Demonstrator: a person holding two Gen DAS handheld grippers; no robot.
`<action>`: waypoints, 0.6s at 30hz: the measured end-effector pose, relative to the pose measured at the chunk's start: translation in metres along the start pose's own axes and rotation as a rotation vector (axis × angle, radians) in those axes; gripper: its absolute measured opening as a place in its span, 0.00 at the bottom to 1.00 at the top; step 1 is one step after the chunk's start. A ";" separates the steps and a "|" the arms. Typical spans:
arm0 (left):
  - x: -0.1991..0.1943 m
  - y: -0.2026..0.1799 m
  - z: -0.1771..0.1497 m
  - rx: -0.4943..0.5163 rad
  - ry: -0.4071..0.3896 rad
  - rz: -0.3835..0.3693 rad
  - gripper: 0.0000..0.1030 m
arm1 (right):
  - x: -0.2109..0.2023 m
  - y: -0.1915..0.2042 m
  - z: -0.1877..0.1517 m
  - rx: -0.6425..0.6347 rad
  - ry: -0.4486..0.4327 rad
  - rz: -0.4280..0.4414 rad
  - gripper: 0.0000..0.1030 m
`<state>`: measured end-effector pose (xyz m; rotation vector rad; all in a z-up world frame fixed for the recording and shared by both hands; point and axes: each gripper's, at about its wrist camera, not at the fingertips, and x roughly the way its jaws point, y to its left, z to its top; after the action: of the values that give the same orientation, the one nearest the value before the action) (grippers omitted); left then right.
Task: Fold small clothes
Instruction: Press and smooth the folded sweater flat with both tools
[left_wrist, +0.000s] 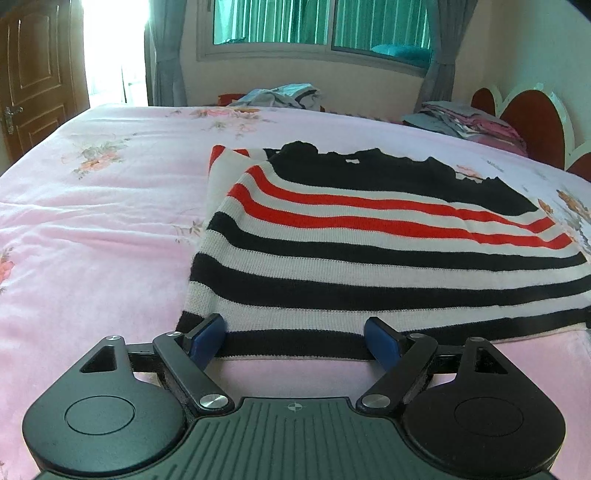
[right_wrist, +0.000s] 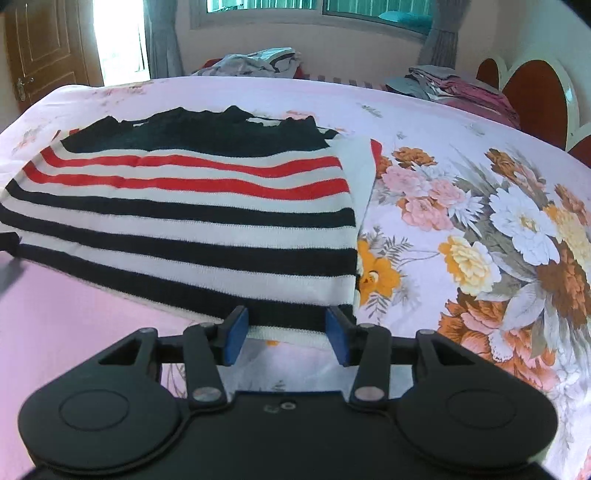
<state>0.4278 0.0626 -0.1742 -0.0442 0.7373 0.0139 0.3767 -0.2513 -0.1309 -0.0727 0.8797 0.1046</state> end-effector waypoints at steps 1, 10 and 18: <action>0.000 0.000 -0.001 -0.001 -0.005 0.001 0.80 | 0.000 0.000 0.000 0.005 -0.003 -0.002 0.43; -0.005 -0.001 -0.002 0.018 -0.008 0.001 0.80 | -0.003 0.003 -0.005 0.022 -0.033 -0.010 0.45; -0.054 0.021 -0.028 -0.098 -0.055 0.041 0.80 | -0.046 -0.009 -0.013 0.096 -0.097 0.050 0.42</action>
<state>0.3678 0.0829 -0.1594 -0.1215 0.6817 0.0903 0.3391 -0.2639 -0.1032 0.0440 0.7887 0.1119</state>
